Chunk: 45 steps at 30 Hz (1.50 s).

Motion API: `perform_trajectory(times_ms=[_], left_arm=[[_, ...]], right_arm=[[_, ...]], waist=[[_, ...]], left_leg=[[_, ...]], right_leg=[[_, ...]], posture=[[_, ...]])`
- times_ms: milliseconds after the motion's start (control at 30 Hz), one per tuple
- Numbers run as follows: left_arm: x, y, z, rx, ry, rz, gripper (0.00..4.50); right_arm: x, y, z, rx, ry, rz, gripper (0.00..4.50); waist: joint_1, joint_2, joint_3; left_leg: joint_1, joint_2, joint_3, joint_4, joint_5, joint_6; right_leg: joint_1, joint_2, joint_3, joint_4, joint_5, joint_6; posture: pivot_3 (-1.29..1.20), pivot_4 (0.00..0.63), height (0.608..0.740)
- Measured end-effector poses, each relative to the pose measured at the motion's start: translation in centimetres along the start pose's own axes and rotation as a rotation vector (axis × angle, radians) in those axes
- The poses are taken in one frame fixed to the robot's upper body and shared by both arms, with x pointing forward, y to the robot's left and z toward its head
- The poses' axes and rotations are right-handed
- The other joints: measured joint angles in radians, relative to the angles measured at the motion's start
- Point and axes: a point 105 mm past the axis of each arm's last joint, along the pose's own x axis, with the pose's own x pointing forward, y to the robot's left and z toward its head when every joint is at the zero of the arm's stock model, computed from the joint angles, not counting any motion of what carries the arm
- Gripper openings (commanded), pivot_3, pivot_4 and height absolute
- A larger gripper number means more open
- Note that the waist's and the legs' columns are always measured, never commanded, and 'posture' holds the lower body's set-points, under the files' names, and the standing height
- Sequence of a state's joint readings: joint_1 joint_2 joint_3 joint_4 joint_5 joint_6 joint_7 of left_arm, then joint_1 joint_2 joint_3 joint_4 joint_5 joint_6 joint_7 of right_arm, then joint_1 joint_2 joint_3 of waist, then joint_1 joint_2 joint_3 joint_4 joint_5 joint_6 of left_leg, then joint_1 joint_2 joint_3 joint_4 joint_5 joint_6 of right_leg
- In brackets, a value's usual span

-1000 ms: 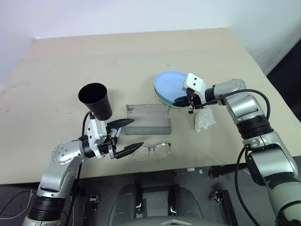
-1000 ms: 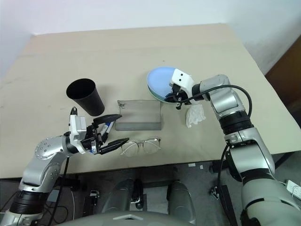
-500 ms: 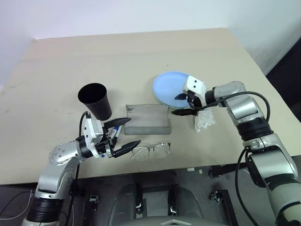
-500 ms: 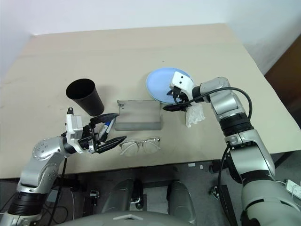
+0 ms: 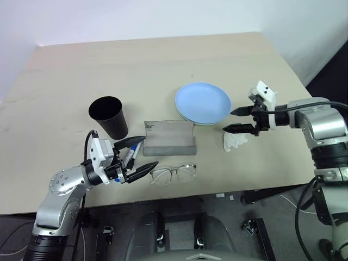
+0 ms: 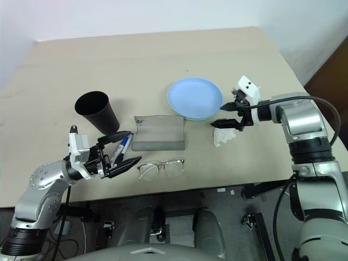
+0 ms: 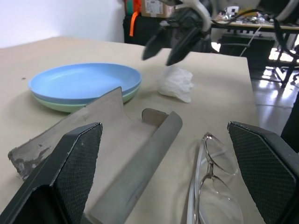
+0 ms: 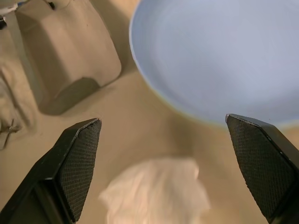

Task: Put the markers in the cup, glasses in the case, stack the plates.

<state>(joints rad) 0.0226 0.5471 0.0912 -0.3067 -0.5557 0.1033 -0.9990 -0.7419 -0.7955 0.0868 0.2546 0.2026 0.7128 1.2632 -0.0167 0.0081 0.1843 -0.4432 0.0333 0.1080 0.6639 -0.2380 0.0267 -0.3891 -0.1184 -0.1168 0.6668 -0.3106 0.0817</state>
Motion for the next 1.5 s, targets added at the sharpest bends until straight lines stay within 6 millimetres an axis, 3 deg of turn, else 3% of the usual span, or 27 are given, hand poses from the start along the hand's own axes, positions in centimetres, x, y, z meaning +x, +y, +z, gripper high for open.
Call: perform_trajectory(times_ms=[200,533,633,1000,1100,1233,1333,1400,1500], left_arm=[[0.0,0.4,0.2,-0.013,-0.009,0.023,4.5],[-0.5,0.5,-0.2,-0.024,0.0,0.036,4.5],[-0.6,0.5,-0.2,-0.016,-0.003,0.035,4.5],[-1.0,0.7,-0.7,-0.003,0.005,0.048,4.5],[-1.0,0.7,-0.6,0.0,0.002,0.048,4.5],[-1.1,0.7,-0.7,0.0,0.003,0.051,4.5],[-1.1,0.7,-0.7,0.0,0.002,0.052,4.5],[-1.1,0.7,-0.7,0.002,0.001,0.054,4.5],[-1.1,0.8,-0.7,0.004,-0.001,0.065,4.5]], right_arm=[[0.5,1.3,-1.4,0.033,0.004,0.039,4.48],[1.3,1.2,-4.0,-0.037,0.118,0.001,4.48],[1.3,0.9,-4.4,-0.045,0.129,-0.011,3.86],[0.8,0.9,-3.9,-0.044,0.119,0.002,0.01],[0.3,0.4,-2.4,-0.044,0.063,-0.01,0.01],[-1.4,-1.6,2.3,-0.056,-0.096,-0.109,0.01],[-1.6,-2.5,5.9,-0.067,-0.221,-0.145,0.01],[-0.5,-3.3,7.0,-0.052,-0.251,-0.177,0.01],[2.1,-4.7,6.7,-0.004,-0.218,-0.232,0.01]], waist=[[0.003,0.0,0.0],[0.003,0.0,0.0],[0.004,0.0,0.0],[0.004,0.0,0.0],[0.003,0.0,0.0],[-0.001,0.0,0.0],[-0.001,0.0,0.0],[-0.002,0.0,0.0],[-0.003,0.0,0.0]], left_leg=[[0.0,0.0,0.0,0.0,0.0,0.0],[0.0,0.0,0.0,0.0,0.0,0.0],[0.0,0.0,0.0,0.0,0.0,0.0],[0.0,0.0,0.0,0.0,0.0,0.0],[0.0,0.0,0.0,0.0,0.0,0.0],[0.0,0.0,0.0,0.0,0.0,0.0],[0.0,0.0,0.0,0.0,0.0,0.0],[0.0,0.0,0.0,0.0,0.0,0.0],[-0.001,0.0,0.001,0.0,0.0,-0.001]], right_leg=[[0.0,0.0,0.0,0.0,0.0,0.0],[0.0,0.0,0.0,0.0,0.0,0.0],[0.0,0.0,0.0,0.0,0.0,0.0],[0.0,0.0,0.0,0.0,0.0,0.0],[-0.001,0.0,0.0,0.0,0.0,0.0],[-0.001,0.0,0.0,0.0,0.0,0.0],[-0.001,0.0,0.0,0.0,0.0,0.0],[-0.001,0.0,0.0,0.0,0.0,0.0],[-0.001,0.0,0.0,0.0,0.0,0.0]], posture=[[0.0,0.15,0.719],[0.0,0.15,0.719],[0.0,0.15,0.719],[0.0,0.15,0.719],[0.0,0.15,0.719],[0.0,0.15,0.719],[0.0,0.15,0.719],[0.0,0.15,0.719],[0.0,0.15,0.719]])
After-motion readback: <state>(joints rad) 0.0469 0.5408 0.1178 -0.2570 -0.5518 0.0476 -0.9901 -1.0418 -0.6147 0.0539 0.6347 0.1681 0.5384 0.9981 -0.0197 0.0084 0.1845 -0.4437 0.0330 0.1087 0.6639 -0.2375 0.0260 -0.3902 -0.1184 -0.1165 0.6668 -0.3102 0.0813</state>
